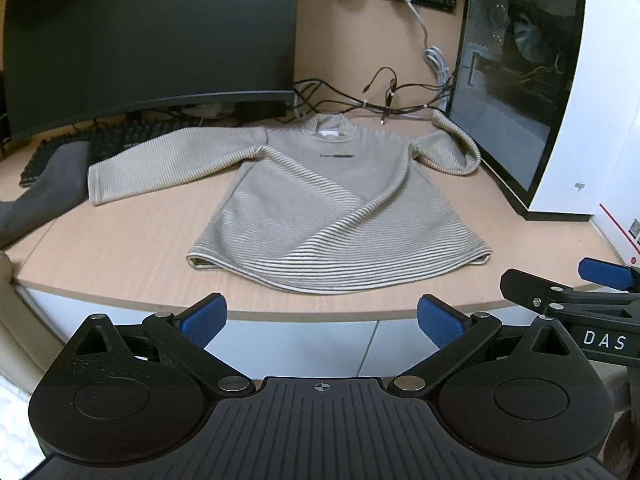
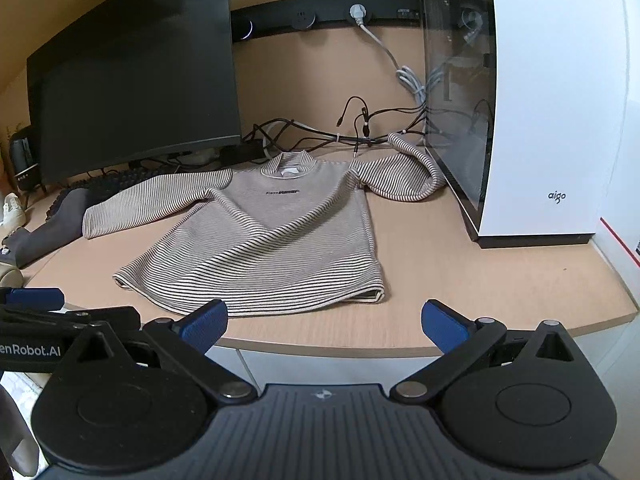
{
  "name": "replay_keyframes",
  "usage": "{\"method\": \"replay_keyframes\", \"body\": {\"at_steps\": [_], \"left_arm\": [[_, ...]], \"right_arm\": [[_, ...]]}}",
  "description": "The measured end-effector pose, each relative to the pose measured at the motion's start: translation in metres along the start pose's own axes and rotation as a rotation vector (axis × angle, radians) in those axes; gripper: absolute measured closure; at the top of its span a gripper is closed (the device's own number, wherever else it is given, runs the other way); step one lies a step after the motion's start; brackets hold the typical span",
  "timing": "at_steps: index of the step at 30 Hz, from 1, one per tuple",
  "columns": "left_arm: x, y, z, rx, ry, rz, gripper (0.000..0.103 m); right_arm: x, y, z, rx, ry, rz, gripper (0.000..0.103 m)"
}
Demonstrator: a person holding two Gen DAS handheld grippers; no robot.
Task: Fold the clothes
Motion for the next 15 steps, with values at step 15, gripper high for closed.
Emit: {"method": "replay_keyframes", "body": {"at_steps": [15], "left_arm": [[0.004, -0.019, -0.008, -0.007, 0.002, -0.037, 0.000]], "right_arm": [[0.001, -0.019, -0.002, 0.001, -0.002, -0.031, 0.000]]}}
Point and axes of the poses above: each gripper's, at about its wrist camera, not at the fingertips, and y roughly against the way its jaws point, z to its right, x to its top, the point moved 5 cm from there along -y, roughly the way its jaws point, and after that the axes turned 7 degrees about x, right-handed, at the moved point
